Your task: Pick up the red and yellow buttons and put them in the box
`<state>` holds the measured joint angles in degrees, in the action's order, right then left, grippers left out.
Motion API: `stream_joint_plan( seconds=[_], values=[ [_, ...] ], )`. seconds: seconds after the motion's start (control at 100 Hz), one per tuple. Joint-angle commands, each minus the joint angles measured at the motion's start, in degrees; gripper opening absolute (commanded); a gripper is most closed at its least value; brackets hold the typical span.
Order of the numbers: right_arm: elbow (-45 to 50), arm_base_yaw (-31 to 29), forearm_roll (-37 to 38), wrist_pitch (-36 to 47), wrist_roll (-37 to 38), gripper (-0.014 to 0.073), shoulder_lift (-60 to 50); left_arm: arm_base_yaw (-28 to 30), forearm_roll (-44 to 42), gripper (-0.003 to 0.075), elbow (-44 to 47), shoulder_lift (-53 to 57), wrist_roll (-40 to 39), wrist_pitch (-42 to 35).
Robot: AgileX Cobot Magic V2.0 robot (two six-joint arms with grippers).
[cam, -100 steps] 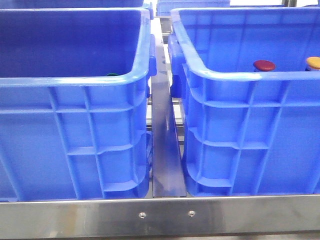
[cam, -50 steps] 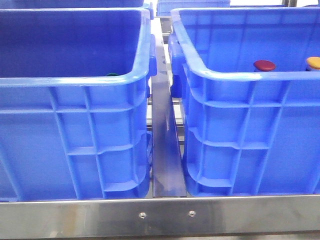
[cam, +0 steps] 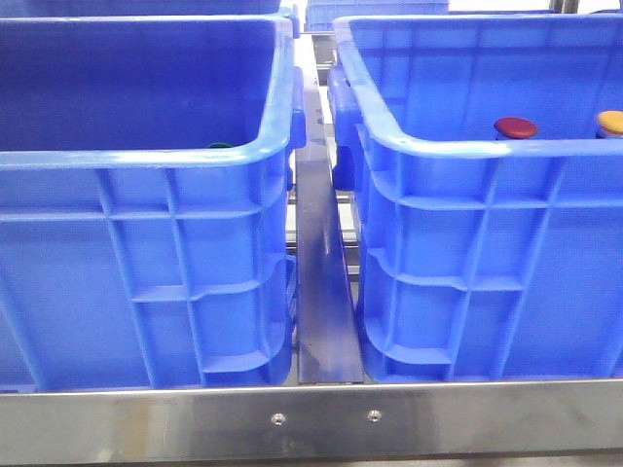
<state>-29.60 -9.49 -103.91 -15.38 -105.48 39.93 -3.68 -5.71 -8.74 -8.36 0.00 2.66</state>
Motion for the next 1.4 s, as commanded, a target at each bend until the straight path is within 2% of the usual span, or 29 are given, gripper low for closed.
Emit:
stream_joint_plan(
  seconds=[0.0, 0.22, 0.35, 1.39],
  values=[
    [-1.54, -0.21, -6.96, -2.06, -0.02, -0.0097, -0.33, -0.08, 0.36, -0.0019, 1.30, 2.67, -0.48, -4.98],
    [-1.54, -0.21, -6.96, -2.06, -0.02, -0.0097, -0.33, 2.74, -0.96, -0.0019, 7.63, 10.24, -6.62, -4.98],
    [-1.45, -0.21, -6.96, -2.06, -0.02, -0.0097, -0.33, 5.26, -1.21, -0.0019, 10.20, 10.42, -8.69, -5.47],
    [-1.45, -0.21, -6.96, -2.06, -0.02, -0.0097, -0.33, 6.16, -1.21, -0.0019, 11.63, 10.42, -8.70, -5.53]
  ],
)
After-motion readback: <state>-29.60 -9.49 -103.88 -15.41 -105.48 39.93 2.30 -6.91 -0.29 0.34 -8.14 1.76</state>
